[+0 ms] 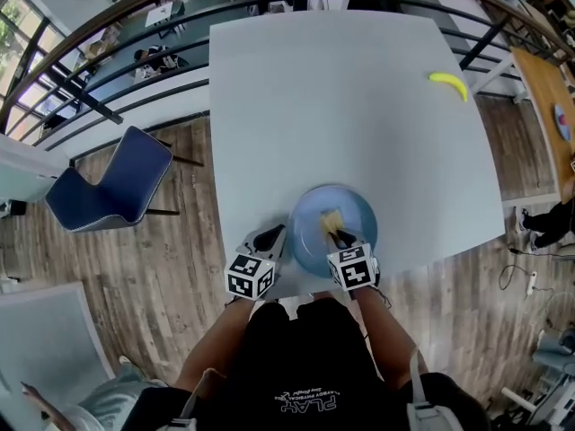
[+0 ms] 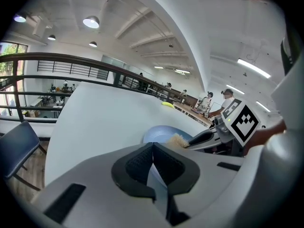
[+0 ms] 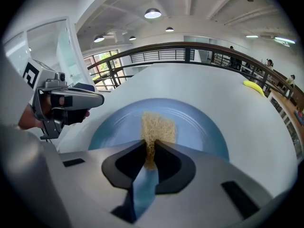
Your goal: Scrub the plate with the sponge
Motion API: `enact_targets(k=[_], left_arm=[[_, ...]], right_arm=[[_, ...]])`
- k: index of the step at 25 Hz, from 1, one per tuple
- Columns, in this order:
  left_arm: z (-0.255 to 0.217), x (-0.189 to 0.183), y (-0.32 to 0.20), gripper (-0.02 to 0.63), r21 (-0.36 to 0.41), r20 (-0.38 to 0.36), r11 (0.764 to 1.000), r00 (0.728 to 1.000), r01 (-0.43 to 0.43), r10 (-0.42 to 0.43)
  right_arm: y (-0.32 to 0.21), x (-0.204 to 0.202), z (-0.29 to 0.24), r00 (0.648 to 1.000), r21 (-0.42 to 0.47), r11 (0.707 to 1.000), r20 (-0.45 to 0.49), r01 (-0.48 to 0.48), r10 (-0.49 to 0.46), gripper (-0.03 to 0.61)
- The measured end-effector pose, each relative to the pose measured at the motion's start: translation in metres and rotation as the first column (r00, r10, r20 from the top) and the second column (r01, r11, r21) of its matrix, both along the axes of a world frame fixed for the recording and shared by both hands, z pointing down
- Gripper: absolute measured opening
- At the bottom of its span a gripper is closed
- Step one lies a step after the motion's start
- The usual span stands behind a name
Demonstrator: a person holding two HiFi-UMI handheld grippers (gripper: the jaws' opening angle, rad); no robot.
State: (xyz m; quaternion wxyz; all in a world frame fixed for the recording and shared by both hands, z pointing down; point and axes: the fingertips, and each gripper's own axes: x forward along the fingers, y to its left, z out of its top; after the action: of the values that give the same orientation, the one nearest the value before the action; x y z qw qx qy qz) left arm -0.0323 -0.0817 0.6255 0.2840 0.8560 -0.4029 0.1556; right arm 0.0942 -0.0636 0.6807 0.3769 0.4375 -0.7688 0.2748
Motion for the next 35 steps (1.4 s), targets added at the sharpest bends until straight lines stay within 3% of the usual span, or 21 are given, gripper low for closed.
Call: enact_targets(k=[11,25,30,35], left_arm=[[-0.001,0.017,0.000,0.014,0.002,0.003,0.999,0.999,-0.045,0.045],[0.002,0.021,0.008,0.014,0.001,0.029,0.997,0.997,-0.077,0.077],[0.001,0.017,0.006,0.014,0.003,0.029,0.997,0.997,-0.072,0.072],[-0.002,0.014,0.005,0.014,0.007,0.026,0.998,0.998,-0.062,0.061]], right_arm=[[-0.005,0.052,0.001,0.993,0.007,0.995,-0.061,-0.104,0.104,0.060],[-0.008,0.068,0.001,0.984,0.033,0.991,-0.121,-0.127,0.130,0.060],[0.000,0.033,-0.016,0.994,0.056,0.997,-0.097,-0.050,0.056,0.060],[0.016,-0.014,-0.018,1.000,0.029,1.000,0.001,0.000,0.000,0.060]])
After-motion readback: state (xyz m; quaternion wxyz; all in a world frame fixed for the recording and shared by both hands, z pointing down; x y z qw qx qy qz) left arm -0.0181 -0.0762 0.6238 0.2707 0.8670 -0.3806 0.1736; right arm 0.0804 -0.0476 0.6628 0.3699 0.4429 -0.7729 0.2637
